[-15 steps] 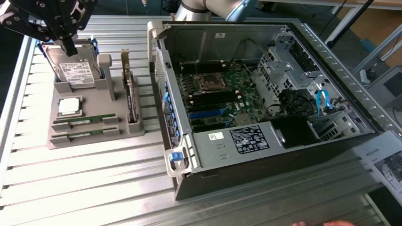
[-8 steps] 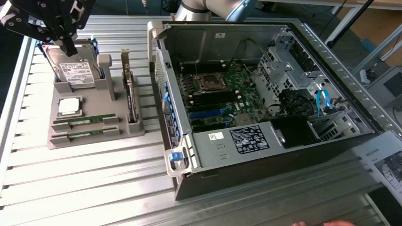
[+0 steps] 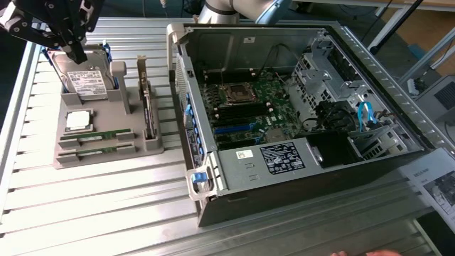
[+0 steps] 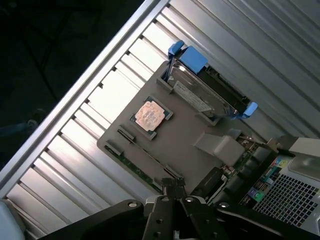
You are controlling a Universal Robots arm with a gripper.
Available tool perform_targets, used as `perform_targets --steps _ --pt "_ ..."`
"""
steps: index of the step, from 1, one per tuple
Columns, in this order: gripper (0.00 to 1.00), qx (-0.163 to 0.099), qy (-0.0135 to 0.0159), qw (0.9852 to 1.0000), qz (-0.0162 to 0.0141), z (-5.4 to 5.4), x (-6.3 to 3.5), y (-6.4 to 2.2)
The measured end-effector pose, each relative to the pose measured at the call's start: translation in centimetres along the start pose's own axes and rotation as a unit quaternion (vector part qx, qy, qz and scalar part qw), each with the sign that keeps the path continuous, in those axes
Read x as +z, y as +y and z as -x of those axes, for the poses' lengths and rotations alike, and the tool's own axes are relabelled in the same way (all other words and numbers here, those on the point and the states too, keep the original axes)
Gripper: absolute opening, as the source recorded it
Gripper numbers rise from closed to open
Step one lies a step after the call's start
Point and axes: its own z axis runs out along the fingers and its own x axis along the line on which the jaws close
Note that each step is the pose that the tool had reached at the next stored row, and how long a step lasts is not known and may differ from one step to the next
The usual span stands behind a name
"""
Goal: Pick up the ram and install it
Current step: 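Pick up the ram and move it above insertion slot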
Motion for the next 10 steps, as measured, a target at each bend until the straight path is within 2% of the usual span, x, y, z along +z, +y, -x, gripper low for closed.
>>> perform_targets --steps 4,10 --pt "0.1 -0.024 0.001 0.9997 0.0006 0.0 0.0 0.0" --pt "0.1 -0.061 0.0027 0.9981 0.0015 0.0 0.0 0.0"
